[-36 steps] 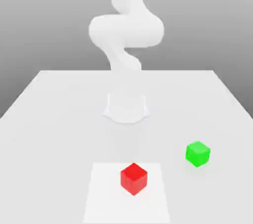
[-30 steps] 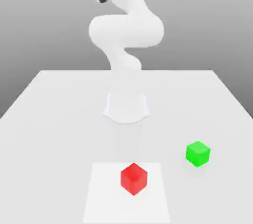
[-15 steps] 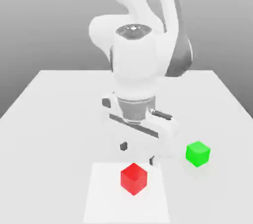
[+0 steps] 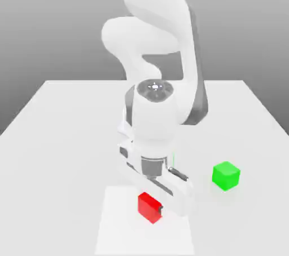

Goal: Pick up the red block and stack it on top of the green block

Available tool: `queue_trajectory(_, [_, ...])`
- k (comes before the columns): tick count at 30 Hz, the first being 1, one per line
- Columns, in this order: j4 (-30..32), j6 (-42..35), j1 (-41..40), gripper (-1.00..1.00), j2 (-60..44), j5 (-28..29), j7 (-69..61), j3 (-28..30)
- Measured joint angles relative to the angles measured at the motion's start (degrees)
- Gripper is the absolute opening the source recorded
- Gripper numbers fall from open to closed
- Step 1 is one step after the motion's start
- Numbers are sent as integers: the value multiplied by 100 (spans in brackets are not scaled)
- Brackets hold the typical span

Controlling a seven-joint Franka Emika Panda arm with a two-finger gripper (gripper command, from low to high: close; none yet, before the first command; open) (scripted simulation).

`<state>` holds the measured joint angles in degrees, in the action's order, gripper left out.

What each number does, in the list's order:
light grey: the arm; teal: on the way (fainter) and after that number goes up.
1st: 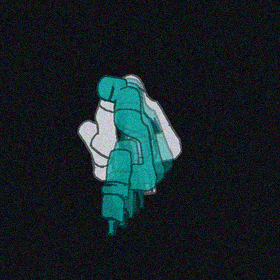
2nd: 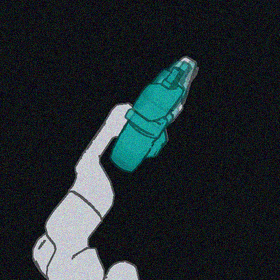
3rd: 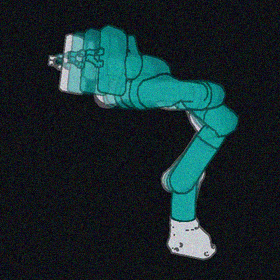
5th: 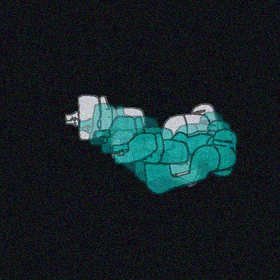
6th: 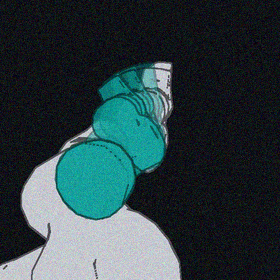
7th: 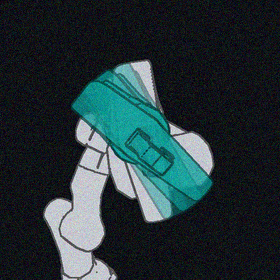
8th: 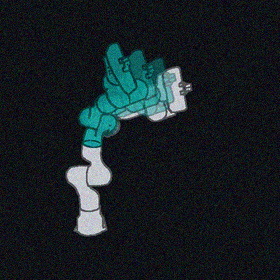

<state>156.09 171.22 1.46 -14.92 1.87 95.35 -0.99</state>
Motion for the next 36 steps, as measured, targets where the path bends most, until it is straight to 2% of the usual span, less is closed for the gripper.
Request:
queue_trajectory(3, [8,-102,-7,-100,117,8,-2,-5])
queue_trajectory(12, [180,-1084,-32,-100,1263,-151,-121,-78])
queue_trajectory(26, [839,-1719,2183,-100,2527,-753,-4651,-1061])
queue_trajectory(28, [891,-1591,2489,-100,2468,-778,-5181,-1160])
queue_trajectory(31, [890,-1170,2568,-100,2052,-683,-5320,-1221])
queue_trajectory(35, [880,-503,2527,-100,1361,-116,-4950,-1120])
queue_trajectory(36, [879,-396,2523,100,1250,21,-4854,-1073])
